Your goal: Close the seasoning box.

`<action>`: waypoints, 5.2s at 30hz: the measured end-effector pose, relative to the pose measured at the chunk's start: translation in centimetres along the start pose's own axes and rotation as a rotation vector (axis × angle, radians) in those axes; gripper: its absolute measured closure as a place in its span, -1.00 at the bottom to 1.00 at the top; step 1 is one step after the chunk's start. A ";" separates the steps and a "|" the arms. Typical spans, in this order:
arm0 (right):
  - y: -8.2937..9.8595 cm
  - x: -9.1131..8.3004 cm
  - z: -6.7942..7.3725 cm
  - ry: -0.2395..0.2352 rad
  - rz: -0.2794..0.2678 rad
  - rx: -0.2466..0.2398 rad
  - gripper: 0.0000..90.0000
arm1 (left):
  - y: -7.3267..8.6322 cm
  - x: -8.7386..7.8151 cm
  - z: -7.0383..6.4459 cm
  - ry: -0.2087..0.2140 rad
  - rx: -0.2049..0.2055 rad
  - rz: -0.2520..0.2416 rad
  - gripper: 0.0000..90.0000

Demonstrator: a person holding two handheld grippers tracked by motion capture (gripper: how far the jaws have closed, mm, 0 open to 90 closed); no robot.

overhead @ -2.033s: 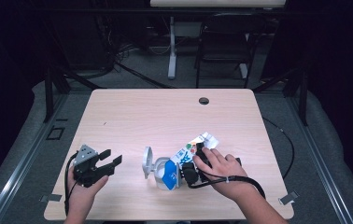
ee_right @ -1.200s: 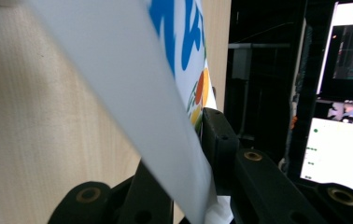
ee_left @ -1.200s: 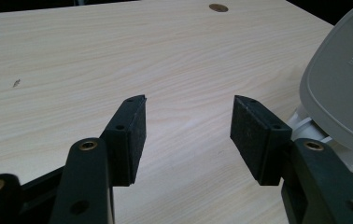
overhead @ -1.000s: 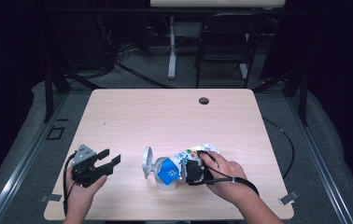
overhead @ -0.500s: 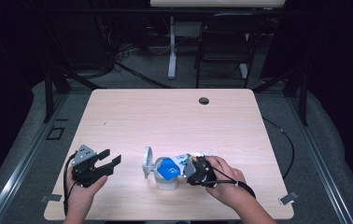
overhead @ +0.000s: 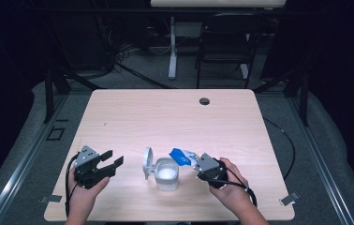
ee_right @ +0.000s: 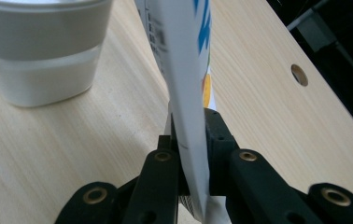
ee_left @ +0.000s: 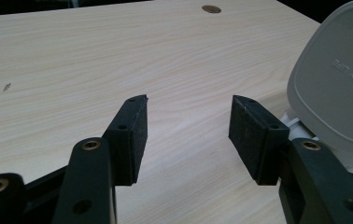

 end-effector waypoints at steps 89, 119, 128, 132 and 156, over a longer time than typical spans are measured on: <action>8.8 -1.7 -0.6 -0.008 -0.229 0.511 0.06 | -0.7 0.2 -5.0 0.094 0.126 0.015 0.82; 8.7 -2.4 0.4 -0.014 -0.235 0.500 0.01 | -1.0 0.1 -6.4 0.124 0.160 0.045 1.00; 8.9 -2.2 0.6 -0.016 -0.230 0.503 0.01 | -1.0 0.2 -6.7 0.133 0.161 0.044 1.00; 8.9 -2.2 0.6 -0.019 -0.225 0.507 0.02 | -0.9 0.4 -7.0 0.140 0.169 0.046 1.00; 9.2 -2.1 0.9 -0.021 -0.222 0.514 0.03 | -0.9 1.0 -10.1 0.210 0.244 0.049 1.00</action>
Point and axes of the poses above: each handheld gripper's, and its own axes: x roughly forward along the jaws, y roughly out of its underside, z roughly to its left, the point moved 5 cm from there along x, roughly forward along the jaws, and after that the axes turned 3 degrees about z, right-handed, at the moved point
